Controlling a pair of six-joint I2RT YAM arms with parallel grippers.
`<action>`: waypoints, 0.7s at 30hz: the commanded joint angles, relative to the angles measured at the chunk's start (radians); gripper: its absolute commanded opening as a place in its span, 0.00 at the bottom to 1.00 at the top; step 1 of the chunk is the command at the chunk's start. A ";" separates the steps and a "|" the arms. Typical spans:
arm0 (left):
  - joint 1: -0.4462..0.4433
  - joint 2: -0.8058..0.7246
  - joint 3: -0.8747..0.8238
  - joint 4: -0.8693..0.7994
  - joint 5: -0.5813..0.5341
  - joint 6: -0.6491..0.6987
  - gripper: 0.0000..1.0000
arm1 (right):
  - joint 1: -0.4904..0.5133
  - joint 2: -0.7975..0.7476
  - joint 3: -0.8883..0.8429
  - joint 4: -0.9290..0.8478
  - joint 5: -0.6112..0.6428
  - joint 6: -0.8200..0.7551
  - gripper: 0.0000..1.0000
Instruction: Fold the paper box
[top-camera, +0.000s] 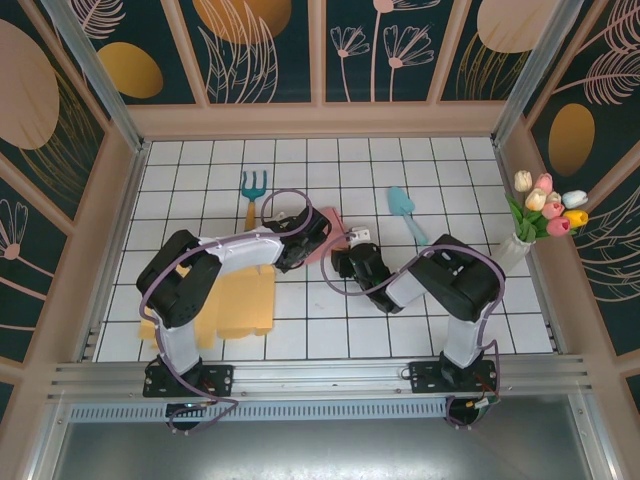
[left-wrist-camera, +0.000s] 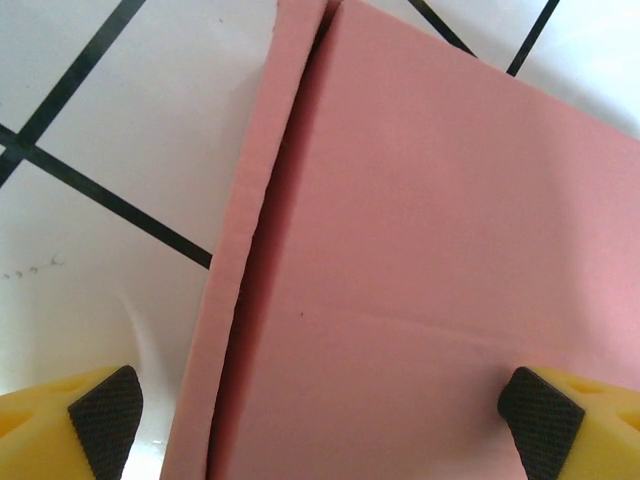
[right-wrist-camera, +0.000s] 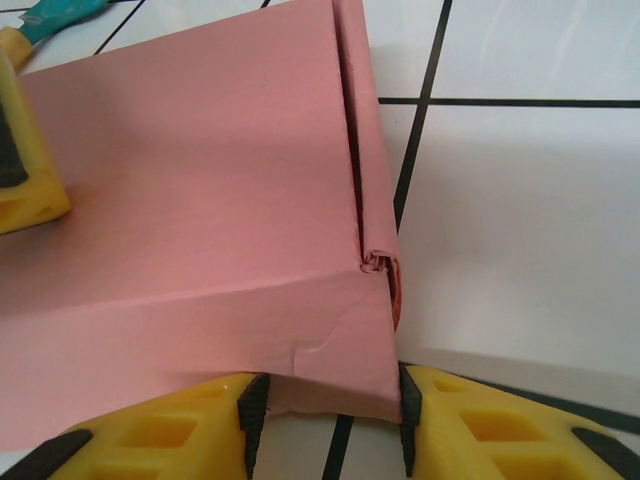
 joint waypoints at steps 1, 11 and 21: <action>-0.020 0.033 -0.032 -0.072 0.103 0.065 0.95 | -0.003 0.037 0.021 -0.022 -0.073 0.014 0.46; -0.020 -0.083 -0.029 -0.091 0.029 0.127 0.96 | -0.094 -0.063 -0.009 -0.144 -0.204 0.103 0.48; 0.008 -0.146 0.007 0.045 -0.025 0.373 0.98 | -0.146 -0.141 0.021 -0.298 -0.301 0.194 0.40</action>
